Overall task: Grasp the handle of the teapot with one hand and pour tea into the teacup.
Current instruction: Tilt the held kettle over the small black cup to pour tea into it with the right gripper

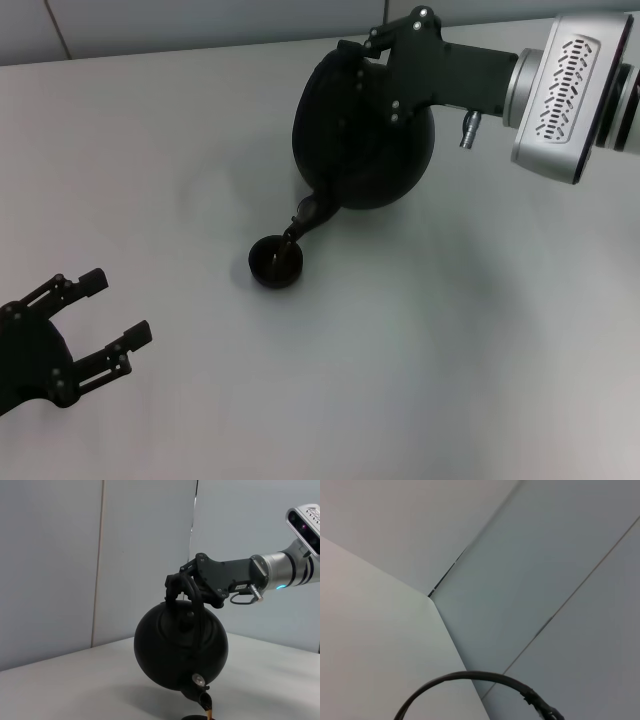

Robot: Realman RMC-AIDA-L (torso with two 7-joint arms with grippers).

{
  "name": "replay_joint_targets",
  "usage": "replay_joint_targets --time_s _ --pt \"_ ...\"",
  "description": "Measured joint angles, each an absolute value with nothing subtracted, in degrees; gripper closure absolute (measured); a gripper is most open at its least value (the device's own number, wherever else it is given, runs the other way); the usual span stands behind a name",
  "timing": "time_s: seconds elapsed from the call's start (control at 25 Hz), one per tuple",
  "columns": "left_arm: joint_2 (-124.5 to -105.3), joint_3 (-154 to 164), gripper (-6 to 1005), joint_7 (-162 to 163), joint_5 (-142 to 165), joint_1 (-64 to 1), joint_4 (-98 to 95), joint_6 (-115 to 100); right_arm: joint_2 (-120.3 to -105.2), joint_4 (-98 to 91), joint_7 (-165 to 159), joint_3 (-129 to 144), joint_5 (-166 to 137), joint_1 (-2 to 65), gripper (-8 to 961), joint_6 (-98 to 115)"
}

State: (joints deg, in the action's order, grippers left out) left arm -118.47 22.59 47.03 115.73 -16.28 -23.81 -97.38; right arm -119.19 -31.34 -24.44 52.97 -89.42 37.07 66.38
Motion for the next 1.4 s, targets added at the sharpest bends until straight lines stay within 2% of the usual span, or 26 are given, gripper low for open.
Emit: replay_joint_targets --time_s 1.16,1.4 --pt "-118.47 22.61 179 47.05 115.04 -16.53 -23.03 -97.20 -119.35 -31.64 -22.78 53.84 -89.14 37.62 871 66.36" --pt "-118.47 22.58 179 47.09 115.04 -16.52 -22.94 -97.21 -119.35 -31.59 -30.27 53.15 -88.87 37.34 871 66.36"
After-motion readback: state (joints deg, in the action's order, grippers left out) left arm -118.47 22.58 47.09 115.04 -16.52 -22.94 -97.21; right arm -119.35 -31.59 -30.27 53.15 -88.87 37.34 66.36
